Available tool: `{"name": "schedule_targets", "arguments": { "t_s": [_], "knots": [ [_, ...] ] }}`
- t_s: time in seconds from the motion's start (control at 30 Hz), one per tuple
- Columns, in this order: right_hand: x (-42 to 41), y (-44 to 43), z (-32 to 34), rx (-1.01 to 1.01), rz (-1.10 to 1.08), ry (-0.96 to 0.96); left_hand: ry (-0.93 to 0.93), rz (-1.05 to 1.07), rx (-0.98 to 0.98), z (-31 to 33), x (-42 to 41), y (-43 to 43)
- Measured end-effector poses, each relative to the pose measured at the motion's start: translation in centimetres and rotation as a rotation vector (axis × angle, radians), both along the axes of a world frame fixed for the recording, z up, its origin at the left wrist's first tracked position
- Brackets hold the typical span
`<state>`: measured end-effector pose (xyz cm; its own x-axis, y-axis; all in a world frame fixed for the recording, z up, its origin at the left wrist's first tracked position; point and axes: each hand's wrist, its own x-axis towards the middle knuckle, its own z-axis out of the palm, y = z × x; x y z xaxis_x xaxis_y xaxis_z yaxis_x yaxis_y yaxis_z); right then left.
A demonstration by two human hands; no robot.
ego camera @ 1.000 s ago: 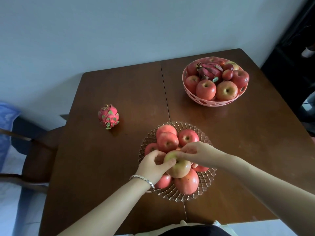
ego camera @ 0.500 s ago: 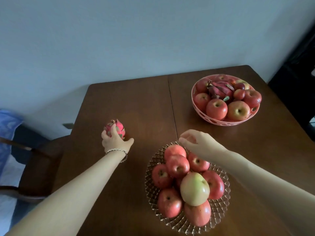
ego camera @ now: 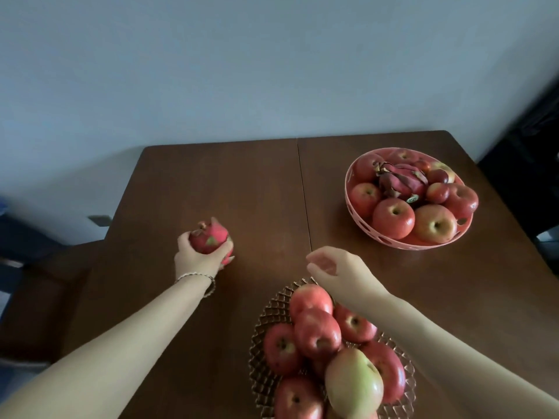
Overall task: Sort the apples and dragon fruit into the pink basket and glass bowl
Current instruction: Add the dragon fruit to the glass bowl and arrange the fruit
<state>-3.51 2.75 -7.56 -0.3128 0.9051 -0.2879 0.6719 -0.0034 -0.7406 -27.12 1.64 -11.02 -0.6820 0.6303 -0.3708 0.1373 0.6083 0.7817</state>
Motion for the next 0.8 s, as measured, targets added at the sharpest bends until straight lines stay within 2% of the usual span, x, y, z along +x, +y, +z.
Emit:
{"name": "schedule_targets", "arguments": {
  "t_s": [0.07, 0.17, 0.27, 0.33, 0.4, 0.53, 0.67, 0.73, 0.8],
  "knots": [
    [-0.6, 0.0, 0.4, -0.055, -0.052, 0.09, 0.009, -0.144, 0.116, 2.6, 2.9, -0.9],
    [-0.6, -1.3, 1.7, -0.313, -0.111, 0.389, -0.041, -0.353, 0.244, 6.4, 7.6, -3.1],
    [0.6, -2.6, 2.5, -0.441, -0.237, 0.737, -0.021, -0.57, 0.256, 8.1, 11.7, -5.1],
    [2.7, -3.4, 2.7, -0.433, -0.314, 0.823, 0.029, -0.718, 0.237, 8.5, 13.7, -6.4],
    [5.2, -4.3, 2.4, -0.385, -0.358, 0.74, 0.16, -0.855, 0.227, 8.3, 14.8, -7.9],
    [9.6, -5.6, 1.7, -0.366, -0.514, 0.537, 0.549, -1.21, 0.18, 6.2, 16.8, -11.1],
    [12.1, -6.2, 0.7, -0.428, -0.543, 0.479, 0.803, -1.519, -0.126, 3.8, 18.2, -12.2],
    [12.7, -6.8, 0.4, -0.42, -0.531, 0.422, 0.86, -1.547, -0.156, 3.6, 18.4, -12.5],
    [13.1, -7.5, 0.3, -0.4, -0.502, 0.361, 0.849, -1.504, -0.104, 3.5, 18.4, -13.2]
  ]
}}
